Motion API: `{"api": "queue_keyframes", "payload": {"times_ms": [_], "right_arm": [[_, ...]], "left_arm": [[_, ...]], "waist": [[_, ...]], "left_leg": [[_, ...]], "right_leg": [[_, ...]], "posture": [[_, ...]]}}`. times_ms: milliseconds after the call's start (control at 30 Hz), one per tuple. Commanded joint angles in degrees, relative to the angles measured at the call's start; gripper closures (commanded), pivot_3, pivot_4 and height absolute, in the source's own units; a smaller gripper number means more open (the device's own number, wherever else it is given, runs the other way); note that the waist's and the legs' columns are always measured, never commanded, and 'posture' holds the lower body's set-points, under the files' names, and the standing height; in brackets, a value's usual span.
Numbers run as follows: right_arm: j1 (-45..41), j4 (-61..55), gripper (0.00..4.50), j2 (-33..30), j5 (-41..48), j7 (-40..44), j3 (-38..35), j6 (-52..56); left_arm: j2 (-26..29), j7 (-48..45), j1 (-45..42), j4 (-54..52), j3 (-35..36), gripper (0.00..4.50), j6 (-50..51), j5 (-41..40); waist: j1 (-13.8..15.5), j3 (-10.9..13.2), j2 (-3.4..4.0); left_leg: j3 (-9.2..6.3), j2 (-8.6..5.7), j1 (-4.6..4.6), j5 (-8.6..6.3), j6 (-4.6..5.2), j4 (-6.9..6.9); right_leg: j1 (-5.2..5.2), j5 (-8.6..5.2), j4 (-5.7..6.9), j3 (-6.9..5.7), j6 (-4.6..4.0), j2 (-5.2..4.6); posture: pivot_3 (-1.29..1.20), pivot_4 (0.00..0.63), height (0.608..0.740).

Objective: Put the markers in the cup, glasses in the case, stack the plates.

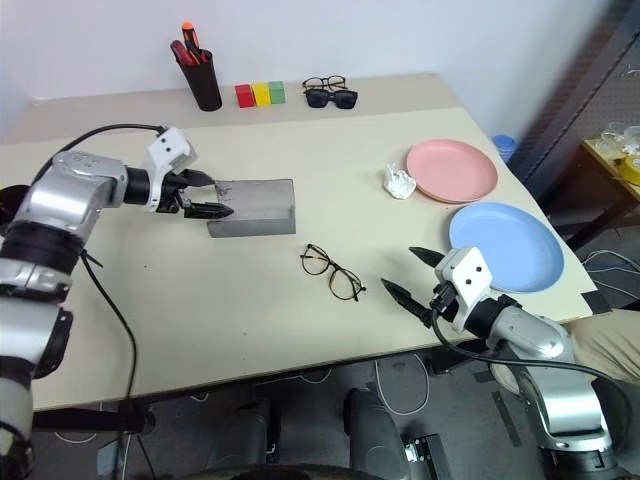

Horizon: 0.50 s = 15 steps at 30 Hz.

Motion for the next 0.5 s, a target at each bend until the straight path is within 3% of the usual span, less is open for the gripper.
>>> {"api": "queue_keyframes", "payload": {"times_ms": [33, 200, 233, 300, 500], "right_arm": [[1.1, -2.8, 0.64, 0.9, 0.2, -1.6, -1.7, -1.2], [3.3, -3.4, 0.64, 1.2, 0.0, -2.3, -2.5, -2.9], [3.9, -3.6, 0.64, 1.2, 0.0, -2.4, -2.8, -3.2], [5.3, -4.0, 0.64, 1.3, 0.1, -2.6, -3.4, -3.9], [7.8, -5.2, 0.64, 1.5, 0.1, -3.5, -3.9, -4.8]], "left_arm": [[-3.2, -5.6, -5.7, 10.3, -2.2, 0.03, -9.5, 6.5], [-9.1, -8.7, -9.6, 19.7, -3.5, 0.03, -16.1, 12.7], [-10.0, -8.9, -9.8, 20.8, -3.4, 0.27, -16.7, 13.6], [-11.2, -9.7, -9.9, 22.1, -3.7, 0.83, -18.3, 15.5], [-13.4, -9.7, -10.8, 23.7, -1.9, 3.87, -18.8, 17.9]], "waist": [[0.1, 0.0, 0.0], [0.9, 0.0, 0.0], [1.1, 0.0, 0.0], [1.5, 0.0, 0.0], [1.6, 0.0, 0.0]], "left_leg": [[0.0, 0.0, -0.12, -0.01, 0.02, 0.0], [0.0, -0.03, -0.6, -0.1, 0.2, 0.03], [0.0, -0.03, -0.6, -0.15, 0.29, 0.03], [-0.04, -0.02, -0.6, -0.2, 0.37, 0.02], [-0.04, -0.02, -0.59, -0.21, 0.39, 0.19]], "right_leg": [[-0.07, 0.02, -0.04, 0.0, -0.03, 0.0], [-0.4, 0.09, -0.16, 0.01, -0.08, 0.01], [-0.41, 0.07, -0.15, 0.02, -0.04, 0.03], [-0.43, 0.04, -0.11, 0.02, 0.01, 0.07], [-0.38, 0.04, -0.05, 0.02, 0.0, 0.06]], "posture": [[0.0, 0.15, 0.74], [0.0, 0.15, 0.74], [0.0, 0.15, 0.74], [0.0, 0.15, 0.74], [0.0, 0.15, 0.74]]}}
